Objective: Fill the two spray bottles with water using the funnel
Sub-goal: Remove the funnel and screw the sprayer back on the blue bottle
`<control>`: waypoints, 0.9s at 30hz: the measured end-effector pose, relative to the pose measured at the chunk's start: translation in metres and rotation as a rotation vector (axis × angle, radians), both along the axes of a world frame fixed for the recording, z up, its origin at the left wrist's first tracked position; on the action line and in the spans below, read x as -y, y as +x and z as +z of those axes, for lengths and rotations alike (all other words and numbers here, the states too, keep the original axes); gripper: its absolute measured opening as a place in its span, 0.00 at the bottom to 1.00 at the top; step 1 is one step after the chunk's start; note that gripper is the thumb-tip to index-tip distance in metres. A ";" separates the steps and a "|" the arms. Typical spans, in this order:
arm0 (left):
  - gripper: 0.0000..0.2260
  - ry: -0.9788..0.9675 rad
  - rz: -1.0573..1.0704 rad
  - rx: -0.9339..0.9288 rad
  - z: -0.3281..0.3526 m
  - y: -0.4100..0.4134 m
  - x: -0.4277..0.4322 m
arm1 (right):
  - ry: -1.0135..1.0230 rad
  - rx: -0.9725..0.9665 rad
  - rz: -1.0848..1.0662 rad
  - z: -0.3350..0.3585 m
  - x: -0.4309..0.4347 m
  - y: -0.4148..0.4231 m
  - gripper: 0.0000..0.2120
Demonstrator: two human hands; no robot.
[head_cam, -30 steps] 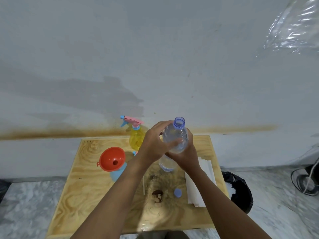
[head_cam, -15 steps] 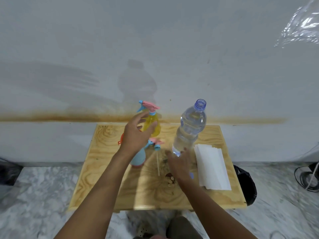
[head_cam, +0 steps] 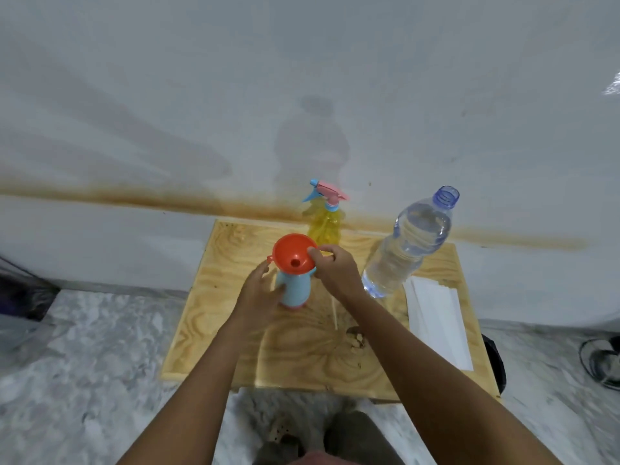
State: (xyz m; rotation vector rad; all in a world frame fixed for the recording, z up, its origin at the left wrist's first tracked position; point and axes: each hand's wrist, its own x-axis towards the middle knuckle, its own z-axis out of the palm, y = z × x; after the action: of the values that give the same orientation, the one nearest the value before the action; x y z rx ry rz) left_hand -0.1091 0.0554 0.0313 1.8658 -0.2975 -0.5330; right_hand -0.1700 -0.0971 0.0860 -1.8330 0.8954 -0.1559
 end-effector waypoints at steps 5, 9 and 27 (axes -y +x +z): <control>0.26 0.068 0.026 0.034 -0.021 0.002 0.018 | -0.066 0.024 0.028 0.001 0.002 0.006 0.07; 0.22 0.038 0.065 0.083 -0.027 0.000 0.021 | -0.085 0.036 0.050 0.000 0.004 0.007 0.07; 0.22 0.017 0.059 0.154 -0.036 0.002 0.021 | 0.128 0.100 -0.137 0.005 0.022 -0.016 0.07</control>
State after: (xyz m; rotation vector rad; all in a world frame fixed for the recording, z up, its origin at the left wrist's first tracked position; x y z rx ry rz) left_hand -0.1072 0.0346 -0.0046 1.9295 -0.3390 -0.3530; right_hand -0.1863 -0.1186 0.0911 -1.6315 0.9390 -0.2682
